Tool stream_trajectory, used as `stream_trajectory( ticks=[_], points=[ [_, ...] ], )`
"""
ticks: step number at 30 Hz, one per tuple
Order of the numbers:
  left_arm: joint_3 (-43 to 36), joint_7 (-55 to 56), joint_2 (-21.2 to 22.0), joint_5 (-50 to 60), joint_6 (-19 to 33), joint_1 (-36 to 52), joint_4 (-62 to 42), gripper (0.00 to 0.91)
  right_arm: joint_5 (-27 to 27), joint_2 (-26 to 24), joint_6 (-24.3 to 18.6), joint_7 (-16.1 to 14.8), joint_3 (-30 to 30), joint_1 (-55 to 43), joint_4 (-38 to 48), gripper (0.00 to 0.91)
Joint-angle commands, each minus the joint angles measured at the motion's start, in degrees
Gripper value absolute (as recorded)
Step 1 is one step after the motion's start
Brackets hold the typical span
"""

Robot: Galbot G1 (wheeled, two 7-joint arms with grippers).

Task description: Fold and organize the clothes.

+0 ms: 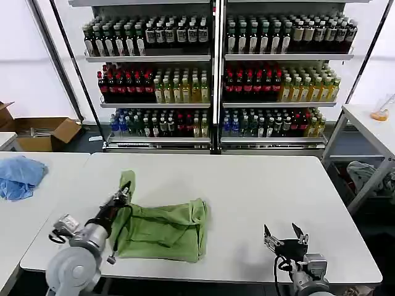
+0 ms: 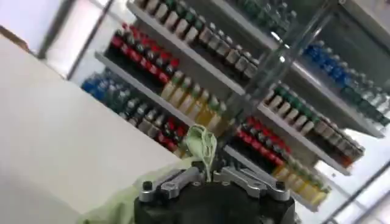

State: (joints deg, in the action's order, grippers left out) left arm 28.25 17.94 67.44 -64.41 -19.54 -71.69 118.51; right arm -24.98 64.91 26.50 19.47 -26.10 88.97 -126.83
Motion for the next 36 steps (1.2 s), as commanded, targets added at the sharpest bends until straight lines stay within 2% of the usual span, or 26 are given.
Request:
stream_trajectory(
  ticks=[1,5,7,8,9,10,11,12,16,17,21,26,29,32,36],
  points=[
    [-12.8,2.4,2.2,6.4,1.1,2.5,-3.1,0.05,0.0,0.1,0.0,0.0,-0.1,-0.1,0.1,0.907],
    [-17.1,2.7,2.1,8.6,1.1,2.3,-2.8,0.05,0.0,0.4,0.1,0.0,-0.2,-0.2,0.2,0.907],
    [-18.4,2.7,2.1,9.3,0.9,2.3,-2.6,0.091,0.0,0.6,0.1,0.1,-0.3,-0.1,0.1,0.907],
    [-18.9,2.7,2.1,9.4,0.9,2.4,-2.6,0.161,0.0,0.6,0.1,0.1,-0.3,-0.1,0.1,0.907],
    [-19.1,2.6,2.1,9.5,0.7,2.5,-2.6,0.292,0.1,0.7,0.1,0.1,-0.3,0.0,0.1,0.907],
    [-19.6,2.5,1.9,9.6,0.5,2.5,-2.5,0.353,0.1,0.8,0.1,0.1,-0.3,0.1,0.2,0.907],
    [-20.0,2.3,1.8,9.5,0.3,2.4,-2.3,0.484,0.2,0.9,0.1,0.1,-0.3,0.1,0.2,0.907],
    [-20.3,2.3,1.7,9.5,0.3,2.4,-2.0,0.554,0.2,0.9,0.1,0.1,-0.2,0.1,0.3,0.907],
    [-22.5,1.8,2.0,10.5,0.4,3.6,-1.5,0.665,0.4,1.2,0.1,0.1,0.0,0.1,0.3,0.907],
    [-23.1,1.6,2.1,11.1,0.4,3.9,-1.7,0.907,0.5,1.3,0.1,0.1,0.1,0.1,0.4,0.907],
    [-23.7,0.7,2.2,11.7,-0.2,4.5,-1.2,0.907,0.8,1.4,0.1,0.2,0.2,0.1,0.5,0.907],
    [-20.0,-0.9,0.6,8.6,-0.3,3.7,2.6,0.907,0.9,1.5,-0.1,0.0,-0.1,0.6,0.5,0.907],
    [-14.2,-0.9,-0.9,9.1,-0.5,2.4,4.7,0.907,1.0,1.5,-0.2,-0.1,-0.1,0.7,0.5,0.907],
    [-9.0,-1.4,-3.0,16.3,-0.7,-0.2,4.2,0.907,1.0,1.6,-0.3,-0.1,0.1,0.4,0.7,0.907],
    [-2.1,-1.4,-5.0,20.2,-0.9,-4.4,2.3,0.907,0.9,1.6,-0.3,-0.2,0.4,0.0,0.9,0.907]
  ],
)
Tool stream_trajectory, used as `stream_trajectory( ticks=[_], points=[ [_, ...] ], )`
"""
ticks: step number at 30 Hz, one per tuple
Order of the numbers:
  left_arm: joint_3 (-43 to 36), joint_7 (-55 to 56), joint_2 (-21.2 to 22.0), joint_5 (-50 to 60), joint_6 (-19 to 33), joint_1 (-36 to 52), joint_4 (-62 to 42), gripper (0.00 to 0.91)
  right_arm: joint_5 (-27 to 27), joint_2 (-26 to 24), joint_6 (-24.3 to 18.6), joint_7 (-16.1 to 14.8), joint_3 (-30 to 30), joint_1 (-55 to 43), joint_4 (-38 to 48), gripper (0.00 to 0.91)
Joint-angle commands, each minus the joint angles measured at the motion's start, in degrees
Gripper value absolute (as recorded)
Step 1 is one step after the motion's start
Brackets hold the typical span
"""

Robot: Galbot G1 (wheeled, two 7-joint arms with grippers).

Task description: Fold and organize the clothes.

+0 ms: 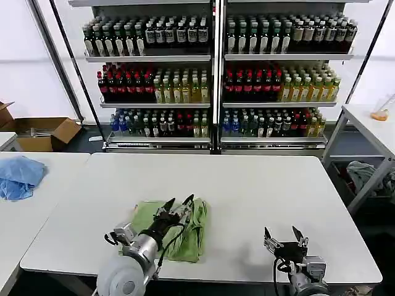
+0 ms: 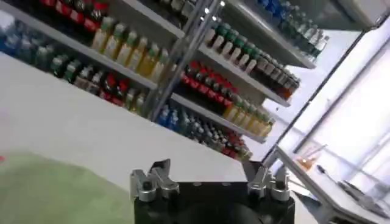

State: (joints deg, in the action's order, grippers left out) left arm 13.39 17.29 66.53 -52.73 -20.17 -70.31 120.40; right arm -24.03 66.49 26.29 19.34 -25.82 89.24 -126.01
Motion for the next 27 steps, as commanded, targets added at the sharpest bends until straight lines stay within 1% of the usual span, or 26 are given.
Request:
stream_trajectory(
  ticks=[1,4,16,20,22,27],
  points=[
    [14.2,-0.8,-4.7,9.6,-0.2,-7.5,-0.7,0.907,0.0,-0.1,-0.1,-0.1,0.1,-0.4,0.1,0.907],
    [16.0,-1.2,-5.1,13.5,1.0,-9.6,-3.7,0.907,-0.1,-0.3,-0.2,-0.1,-0.1,-0.6,0.4,0.907],
    [14.9,-1.5,-2.2,12.2,0.9,-8.1,-11.5,0.907,-0.1,-0.1,-0.2,0.0,-0.2,-0.7,0.8,0.907],
    [15.0,-1.4,-1.2,8.2,0.4,-7.5,-13.2,0.907,-0.1,-0.1,-0.2,0.0,-0.3,-0.6,0.6,0.907],
    [15.0,-1.4,-0.4,4.2,-0.1,-7.7,-13.2,0.907,-0.1,-0.1,-0.1,0.0,-0.4,-0.5,0.6,0.907],
    [14.5,-2.4,1.0,0.1,-0.8,-7.2,-14.7,0.907,-0.1,-0.1,-0.1,0.1,-0.4,-0.4,0.4,0.907]
  ],
)
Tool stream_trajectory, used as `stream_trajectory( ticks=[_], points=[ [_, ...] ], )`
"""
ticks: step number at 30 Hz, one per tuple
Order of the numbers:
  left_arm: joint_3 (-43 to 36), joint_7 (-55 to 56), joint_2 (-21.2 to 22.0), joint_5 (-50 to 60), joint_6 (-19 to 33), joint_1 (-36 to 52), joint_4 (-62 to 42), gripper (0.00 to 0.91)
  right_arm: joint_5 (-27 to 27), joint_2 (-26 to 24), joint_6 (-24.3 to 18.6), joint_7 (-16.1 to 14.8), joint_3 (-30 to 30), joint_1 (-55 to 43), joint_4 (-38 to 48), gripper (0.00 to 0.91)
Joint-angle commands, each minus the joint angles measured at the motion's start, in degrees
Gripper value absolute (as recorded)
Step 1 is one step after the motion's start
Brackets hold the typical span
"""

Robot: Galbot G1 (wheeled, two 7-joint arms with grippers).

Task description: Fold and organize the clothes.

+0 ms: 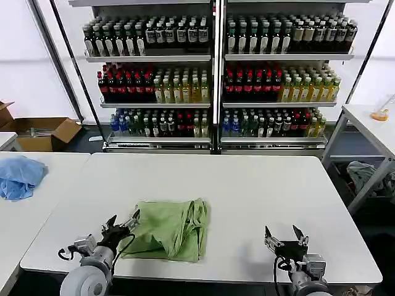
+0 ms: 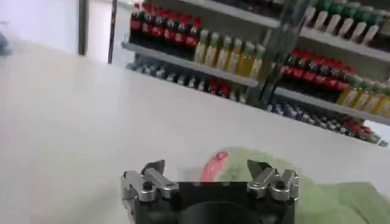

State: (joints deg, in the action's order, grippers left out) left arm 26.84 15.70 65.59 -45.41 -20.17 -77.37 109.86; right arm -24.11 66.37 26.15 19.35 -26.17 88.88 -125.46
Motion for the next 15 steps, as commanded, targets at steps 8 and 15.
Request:
stream_trajectory(
  ticks=[8,15],
  points=[
    [0.9,-3.1,3.0,-14.3,-2.1,0.8,-5.3,0.433,0.0,-0.1,0.1,0.1,-0.6,0.6,-1.0,0.907],
    [1.8,-5.4,4.5,-19.3,-1.8,0.4,-5.7,0.02,0.0,0.1,0.1,0.2,-1.0,1.2,-1.6,0.907]
  ],
)
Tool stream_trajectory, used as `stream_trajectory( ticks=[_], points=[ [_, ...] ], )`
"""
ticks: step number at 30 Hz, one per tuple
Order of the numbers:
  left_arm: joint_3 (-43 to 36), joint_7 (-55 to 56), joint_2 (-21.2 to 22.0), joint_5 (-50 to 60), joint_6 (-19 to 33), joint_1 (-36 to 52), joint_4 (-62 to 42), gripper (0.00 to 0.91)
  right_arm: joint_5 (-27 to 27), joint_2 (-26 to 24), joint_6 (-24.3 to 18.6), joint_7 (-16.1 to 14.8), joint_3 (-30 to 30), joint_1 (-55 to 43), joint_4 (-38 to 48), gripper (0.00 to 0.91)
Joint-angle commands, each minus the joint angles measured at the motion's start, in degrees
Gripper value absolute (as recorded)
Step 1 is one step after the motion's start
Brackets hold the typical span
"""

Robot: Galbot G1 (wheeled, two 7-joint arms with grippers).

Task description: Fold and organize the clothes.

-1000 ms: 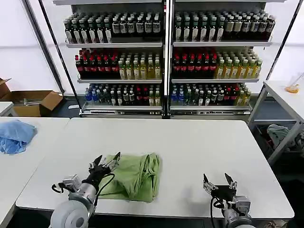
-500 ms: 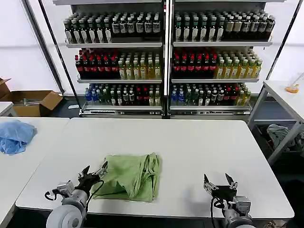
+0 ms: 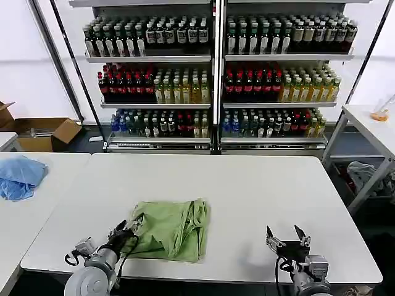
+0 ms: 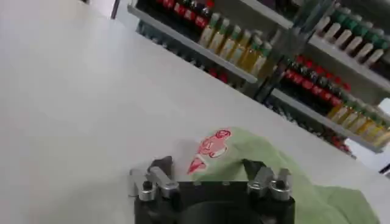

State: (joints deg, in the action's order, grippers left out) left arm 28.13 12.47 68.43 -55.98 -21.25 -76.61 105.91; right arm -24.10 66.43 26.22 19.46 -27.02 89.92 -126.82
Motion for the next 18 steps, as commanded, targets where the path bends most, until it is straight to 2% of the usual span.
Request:
stream_trajectory(
  ticks=[1,12,18],
  points=[
    [0.6,-2.6,1.8,-9.3,-0.6,-0.4,-1.7,0.02,0.0,0.1,0.0,0.1,-0.1,0.2,-0.3,0.907],
    [3.5,-4.5,4.3,-17.0,0.3,-0.6,-0.6,0.02,0.1,0.8,-0.2,0.2,0.0,0.9,-0.7,0.907],
    [8.8,-4.5,5.6,-24.7,0.1,0.0,0.2,0.02,-0.1,0.7,-0.2,0.3,-0.3,0.7,-0.9,0.907]
  ],
)
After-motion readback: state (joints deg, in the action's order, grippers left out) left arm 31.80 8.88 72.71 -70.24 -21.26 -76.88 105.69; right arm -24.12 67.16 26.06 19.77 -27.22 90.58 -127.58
